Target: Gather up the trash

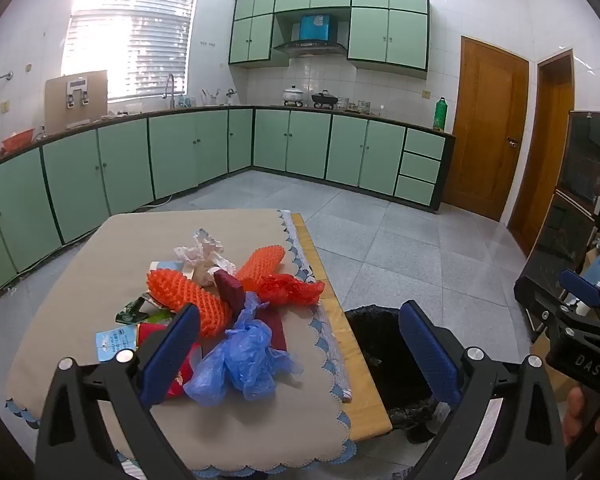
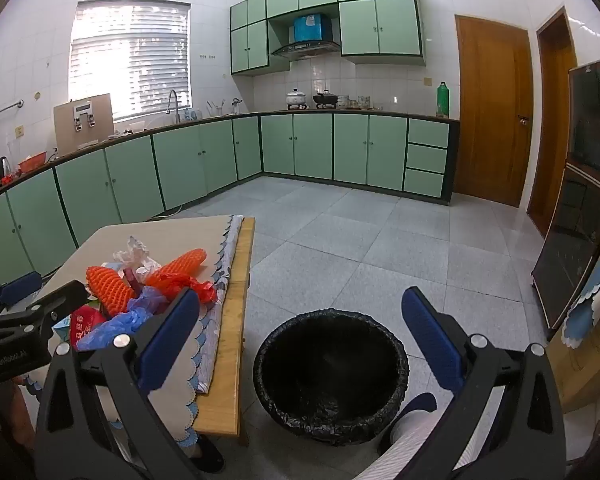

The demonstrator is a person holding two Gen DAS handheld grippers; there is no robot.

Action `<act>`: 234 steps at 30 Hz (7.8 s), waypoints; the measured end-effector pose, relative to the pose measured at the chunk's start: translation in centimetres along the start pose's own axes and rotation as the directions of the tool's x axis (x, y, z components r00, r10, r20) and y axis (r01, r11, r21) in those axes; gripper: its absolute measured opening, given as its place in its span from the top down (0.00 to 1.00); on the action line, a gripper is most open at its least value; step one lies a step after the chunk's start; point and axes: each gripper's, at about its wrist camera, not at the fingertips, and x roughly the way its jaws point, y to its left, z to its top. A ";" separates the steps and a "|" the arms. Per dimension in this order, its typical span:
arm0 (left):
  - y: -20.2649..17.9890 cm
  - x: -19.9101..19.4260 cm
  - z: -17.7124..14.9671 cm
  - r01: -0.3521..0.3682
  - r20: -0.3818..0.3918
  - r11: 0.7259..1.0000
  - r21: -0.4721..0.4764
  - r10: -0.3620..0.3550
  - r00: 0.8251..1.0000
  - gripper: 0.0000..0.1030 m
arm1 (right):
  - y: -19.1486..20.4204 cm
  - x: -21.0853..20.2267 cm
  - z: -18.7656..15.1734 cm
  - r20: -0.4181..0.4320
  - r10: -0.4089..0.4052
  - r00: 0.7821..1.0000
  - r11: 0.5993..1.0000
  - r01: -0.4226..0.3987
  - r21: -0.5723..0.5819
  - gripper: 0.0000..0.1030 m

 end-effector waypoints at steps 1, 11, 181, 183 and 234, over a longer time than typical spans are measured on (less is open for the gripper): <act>0.0 0.0 0.0 0.001 0.000 1.000 -0.001 -0.001 1.000 0.06 | 0.0 0.0 0.0 0.003 0.001 1.000 1.000 -0.001 0.001 0.05; 0.5 -0.3 0.1 -0.003 0.013 1.000 -0.003 0.003 1.000 0.06 | -0.2 -0.1 0.0 0.006 0.003 1.000 1.000 -0.003 0.006 0.05; 14.6 11.5 2.9 -0.203 0.000 0.973 -0.112 0.205 0.979 0.81 | 11.9 20.2 2.6 -0.186 0.433 0.882 0.881 -0.458 -0.119 0.93; 14.3 10.5 3.5 -0.194 0.030 0.975 -0.113 0.198 0.980 0.81 | 11.5 19.4 3.0 -0.167 0.437 0.884 0.881 -0.458 -0.117 0.93; -11.9 27.5 1.2 0.247 -0.204 0.965 0.091 -0.225 0.953 0.55 | -12.5 24.9 -6.0 -0.281 0.021 0.960 0.992 0.016 0.128 0.54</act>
